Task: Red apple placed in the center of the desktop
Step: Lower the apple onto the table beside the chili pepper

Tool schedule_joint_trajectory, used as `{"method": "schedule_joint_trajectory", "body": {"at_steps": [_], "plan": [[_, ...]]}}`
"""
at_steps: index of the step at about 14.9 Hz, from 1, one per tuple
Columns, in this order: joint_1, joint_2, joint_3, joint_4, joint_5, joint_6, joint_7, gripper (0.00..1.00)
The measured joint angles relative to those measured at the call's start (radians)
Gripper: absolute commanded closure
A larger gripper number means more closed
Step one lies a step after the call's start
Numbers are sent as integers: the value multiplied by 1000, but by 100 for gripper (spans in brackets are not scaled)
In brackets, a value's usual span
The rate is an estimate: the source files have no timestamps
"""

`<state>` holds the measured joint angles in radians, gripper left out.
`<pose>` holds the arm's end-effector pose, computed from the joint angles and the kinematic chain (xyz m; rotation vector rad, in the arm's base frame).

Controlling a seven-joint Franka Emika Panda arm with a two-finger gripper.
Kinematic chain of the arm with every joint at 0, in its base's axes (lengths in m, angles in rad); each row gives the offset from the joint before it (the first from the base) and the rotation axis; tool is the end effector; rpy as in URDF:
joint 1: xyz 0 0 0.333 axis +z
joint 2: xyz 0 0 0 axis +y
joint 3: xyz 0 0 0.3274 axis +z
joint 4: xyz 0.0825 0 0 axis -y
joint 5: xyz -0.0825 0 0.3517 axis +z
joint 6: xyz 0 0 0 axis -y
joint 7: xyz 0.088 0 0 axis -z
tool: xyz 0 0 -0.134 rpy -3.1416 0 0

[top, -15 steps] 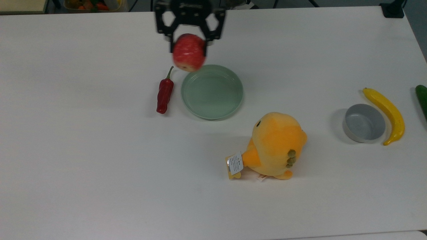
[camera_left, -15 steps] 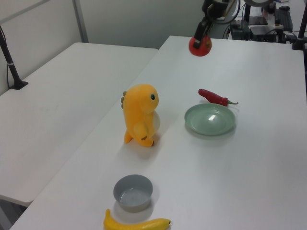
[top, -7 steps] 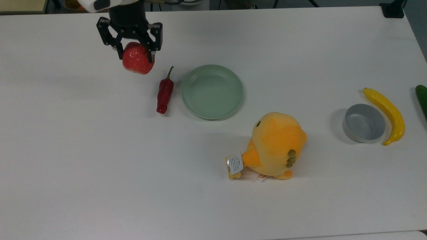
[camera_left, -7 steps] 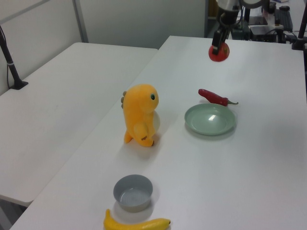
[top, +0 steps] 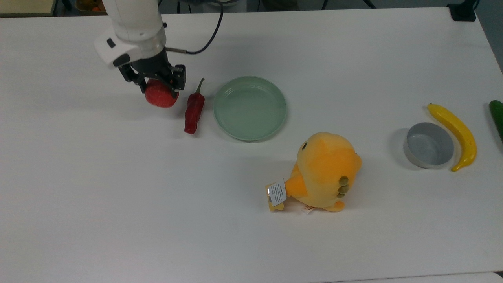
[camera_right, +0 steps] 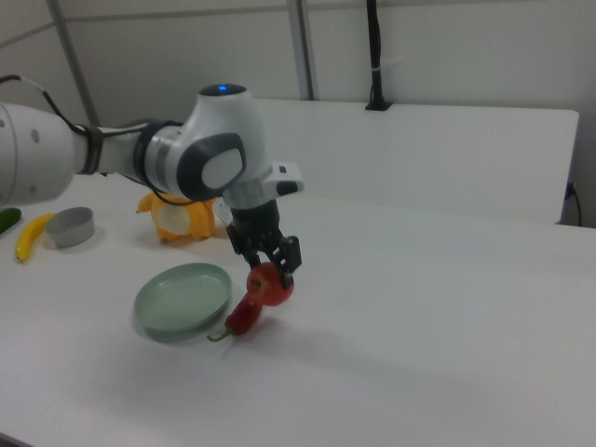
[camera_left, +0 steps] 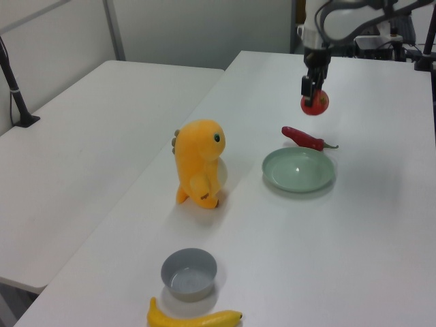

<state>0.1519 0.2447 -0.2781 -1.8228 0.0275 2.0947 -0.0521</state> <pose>0.5955 -0.0637 0.4092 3.0933 -0.1212 0.0510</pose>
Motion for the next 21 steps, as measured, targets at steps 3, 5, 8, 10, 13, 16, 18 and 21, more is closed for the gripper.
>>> {"method": "schedule_joint_trajectory", "body": {"at_steps": [3, 5, 8, 10, 13, 16, 18, 21], "plan": [[-15, 40, 0, 0, 0, 35, 0, 84], [-21, 61, 0, 1, 1, 72, 1, 84], [-20, 91, 0, 2, 1, 123, 3, 82], [-20, 104, 0, 3, 1, 137, 4, 82], [-20, 119, 1, 3, 1, 169, 14, 72], [-19, 123, 1, 5, 1, 174, 21, 44], [-19, 123, 1, 5, 1, 174, 21, 30], [-19, 123, 1, 6, 1, 174, 21, 29]]}}
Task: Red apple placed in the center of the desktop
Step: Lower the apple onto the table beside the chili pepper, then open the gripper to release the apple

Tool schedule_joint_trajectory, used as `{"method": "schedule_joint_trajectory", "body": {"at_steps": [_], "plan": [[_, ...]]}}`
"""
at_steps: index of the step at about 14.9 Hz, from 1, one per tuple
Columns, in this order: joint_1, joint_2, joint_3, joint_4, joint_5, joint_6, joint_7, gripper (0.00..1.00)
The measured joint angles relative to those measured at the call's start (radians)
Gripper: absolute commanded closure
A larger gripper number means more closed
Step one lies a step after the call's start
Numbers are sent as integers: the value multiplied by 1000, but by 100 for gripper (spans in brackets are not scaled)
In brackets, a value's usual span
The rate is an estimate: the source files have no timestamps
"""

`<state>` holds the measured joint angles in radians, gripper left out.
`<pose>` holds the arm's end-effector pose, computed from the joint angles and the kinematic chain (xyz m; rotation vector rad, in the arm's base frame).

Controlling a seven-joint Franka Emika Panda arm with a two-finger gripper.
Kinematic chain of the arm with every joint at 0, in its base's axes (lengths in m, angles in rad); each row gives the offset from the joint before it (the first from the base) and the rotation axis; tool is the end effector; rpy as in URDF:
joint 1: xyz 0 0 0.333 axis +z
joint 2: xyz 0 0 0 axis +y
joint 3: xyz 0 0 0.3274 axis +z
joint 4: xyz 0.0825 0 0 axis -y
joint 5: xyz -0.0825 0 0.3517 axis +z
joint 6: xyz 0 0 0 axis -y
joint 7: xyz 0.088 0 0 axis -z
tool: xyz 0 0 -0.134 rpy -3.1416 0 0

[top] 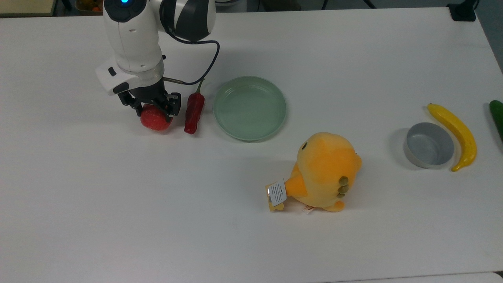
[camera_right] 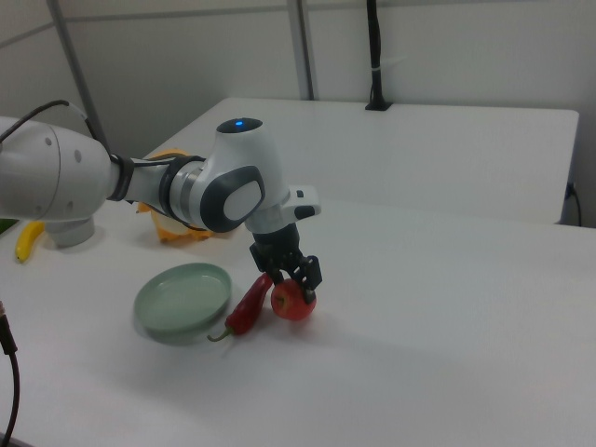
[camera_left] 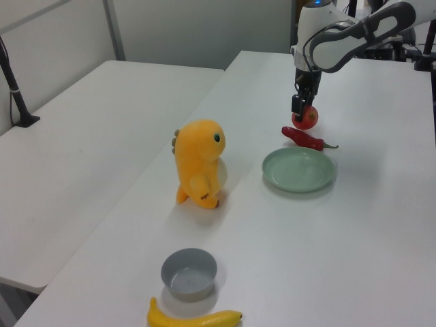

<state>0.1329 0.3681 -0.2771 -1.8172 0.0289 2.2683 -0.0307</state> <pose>0.6237 -0.0758 0.3550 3.0511 -0.1658 0.1383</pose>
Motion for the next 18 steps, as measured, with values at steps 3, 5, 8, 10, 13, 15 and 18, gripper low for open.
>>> {"method": "schedule_joint_trajectory", "body": {"at_steps": [3, 5, 8, 10, 13, 15, 18], "plan": [[0, 0, 0, 0, 0, 0, 0, 15], [0, 0, 0, 0, 0, 0, 0, 0], [0, 0, 0, 0, 0, 0, 1, 0], [0, 0, 0, 1, 0, 0, 1, 0], [0, 0, 0, 1, 0, 0, 1, 0], [0, 0, 0, 2, 0, 0, 1, 0], [0, 0, 0, 6, 0, 0, 1, 0]]}}
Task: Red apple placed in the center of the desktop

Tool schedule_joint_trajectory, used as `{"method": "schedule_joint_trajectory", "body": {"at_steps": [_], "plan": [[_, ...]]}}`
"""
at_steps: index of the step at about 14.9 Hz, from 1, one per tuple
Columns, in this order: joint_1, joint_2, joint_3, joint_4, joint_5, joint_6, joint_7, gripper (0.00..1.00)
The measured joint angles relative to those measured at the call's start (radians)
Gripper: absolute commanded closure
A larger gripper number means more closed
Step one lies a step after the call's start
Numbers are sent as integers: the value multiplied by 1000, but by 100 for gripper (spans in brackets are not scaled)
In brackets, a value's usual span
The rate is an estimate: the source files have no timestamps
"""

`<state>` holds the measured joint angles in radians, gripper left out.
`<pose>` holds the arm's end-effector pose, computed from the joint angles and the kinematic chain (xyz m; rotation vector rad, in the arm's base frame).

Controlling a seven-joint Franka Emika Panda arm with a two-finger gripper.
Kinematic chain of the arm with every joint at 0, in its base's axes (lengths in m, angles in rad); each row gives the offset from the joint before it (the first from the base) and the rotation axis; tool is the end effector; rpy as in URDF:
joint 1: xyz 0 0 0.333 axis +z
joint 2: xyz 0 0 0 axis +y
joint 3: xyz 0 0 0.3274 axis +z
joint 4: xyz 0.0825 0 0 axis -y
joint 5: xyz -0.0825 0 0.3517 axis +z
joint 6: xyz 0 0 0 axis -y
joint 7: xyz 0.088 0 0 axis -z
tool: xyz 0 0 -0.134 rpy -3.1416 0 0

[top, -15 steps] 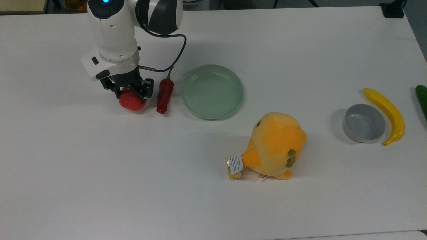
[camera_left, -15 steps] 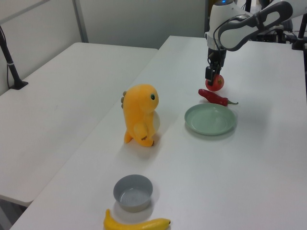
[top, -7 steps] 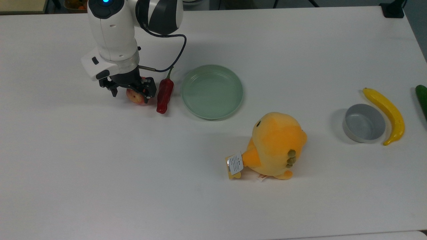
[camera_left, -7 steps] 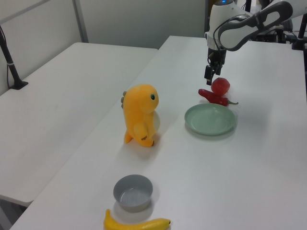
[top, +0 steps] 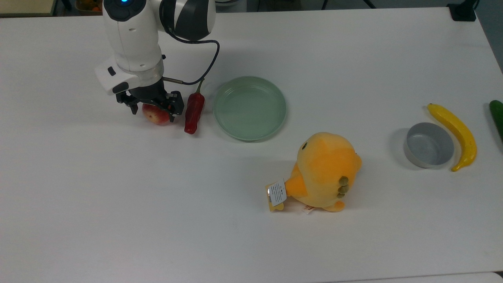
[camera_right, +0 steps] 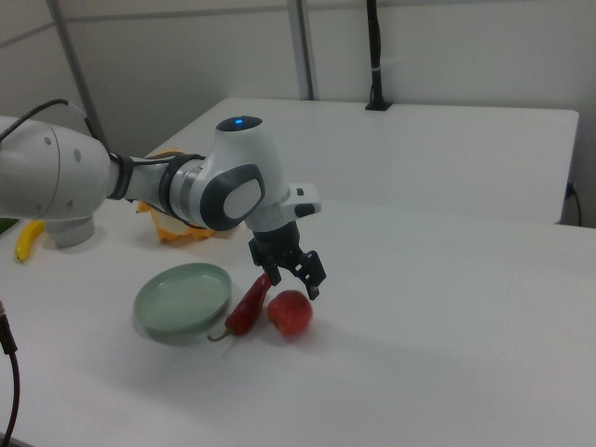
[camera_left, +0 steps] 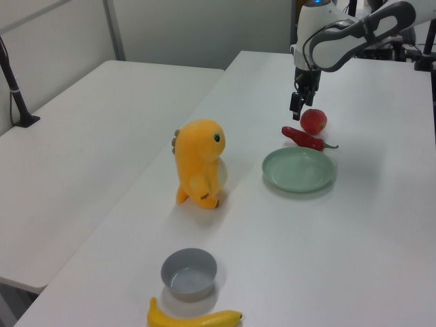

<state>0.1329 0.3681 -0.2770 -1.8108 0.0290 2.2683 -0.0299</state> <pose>0.6254 -0.0756 0.3578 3.0504 -0.1663 0.1481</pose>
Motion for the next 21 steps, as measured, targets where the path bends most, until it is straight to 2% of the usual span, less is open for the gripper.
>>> {"method": "schedule_joint_trajectory", "body": {"at_steps": [5, 9, 12, 21], "plan": [[0, 0, 0, 14, 0, 0, 2, 0], [-8, -23, 1, 51, 2, 0, 65, 0], [-11, -81, 25, 59, 6, -23, 93, 0], [-3, -333, 132, 64, 9, -351, 98, 0]]}}
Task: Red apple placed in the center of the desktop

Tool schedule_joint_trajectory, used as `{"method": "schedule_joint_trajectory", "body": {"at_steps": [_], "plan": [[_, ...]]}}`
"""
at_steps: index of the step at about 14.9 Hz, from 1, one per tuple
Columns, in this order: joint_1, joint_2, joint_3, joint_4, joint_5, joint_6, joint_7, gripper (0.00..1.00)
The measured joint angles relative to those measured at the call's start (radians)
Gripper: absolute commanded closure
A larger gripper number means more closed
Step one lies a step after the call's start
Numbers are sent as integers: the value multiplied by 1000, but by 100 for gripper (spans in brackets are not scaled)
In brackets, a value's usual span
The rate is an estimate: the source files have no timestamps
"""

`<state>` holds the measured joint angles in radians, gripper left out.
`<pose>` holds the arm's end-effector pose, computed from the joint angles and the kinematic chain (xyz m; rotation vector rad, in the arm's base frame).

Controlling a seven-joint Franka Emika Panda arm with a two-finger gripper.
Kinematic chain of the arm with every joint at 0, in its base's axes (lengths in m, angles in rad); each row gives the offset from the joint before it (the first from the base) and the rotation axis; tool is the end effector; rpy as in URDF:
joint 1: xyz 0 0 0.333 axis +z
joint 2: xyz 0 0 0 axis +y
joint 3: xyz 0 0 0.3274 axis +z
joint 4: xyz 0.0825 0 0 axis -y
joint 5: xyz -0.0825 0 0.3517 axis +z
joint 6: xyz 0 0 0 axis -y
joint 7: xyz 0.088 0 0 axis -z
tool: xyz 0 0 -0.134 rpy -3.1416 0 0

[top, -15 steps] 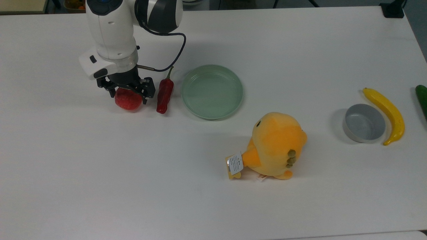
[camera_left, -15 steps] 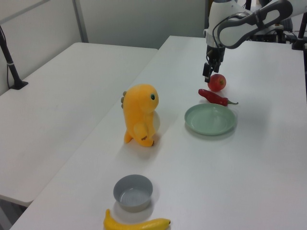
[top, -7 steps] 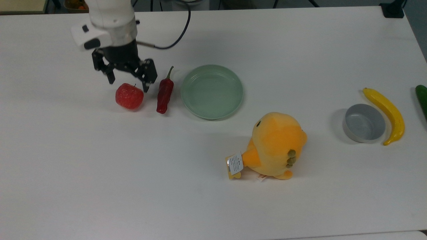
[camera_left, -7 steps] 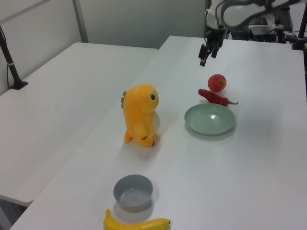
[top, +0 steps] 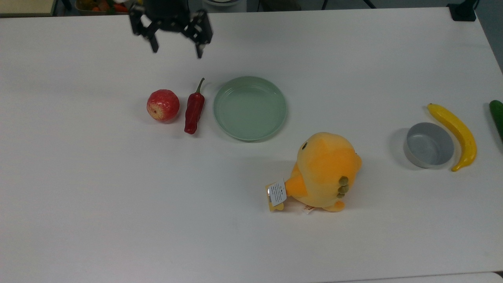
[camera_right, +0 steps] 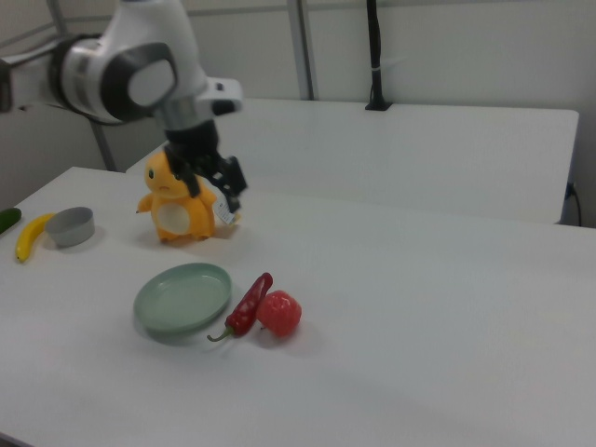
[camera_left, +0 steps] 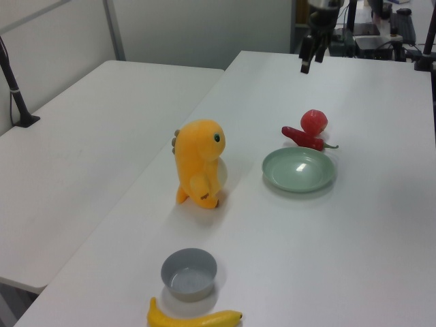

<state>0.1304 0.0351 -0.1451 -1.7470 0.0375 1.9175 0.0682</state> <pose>0.5603 -0.0035 0.5436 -3.0966 0.1438 -0.2094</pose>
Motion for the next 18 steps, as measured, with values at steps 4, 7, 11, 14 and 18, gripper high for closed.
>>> {"method": "schedule_joint_trajectory", "body": {"at_steps": [4, 7, 11, 14, 18], "plan": [[19, -52, 111, -1, 1, -27, 104, 0], [24, -53, 194, -1, -9, -42, 161, 0], [36, -43, 242, -6, -23, -70, 171, 0], [38, -32, 237, -11, -25, -70, 171, 0], [42, -22, 193, -11, -25, -70, 171, 0]]}}
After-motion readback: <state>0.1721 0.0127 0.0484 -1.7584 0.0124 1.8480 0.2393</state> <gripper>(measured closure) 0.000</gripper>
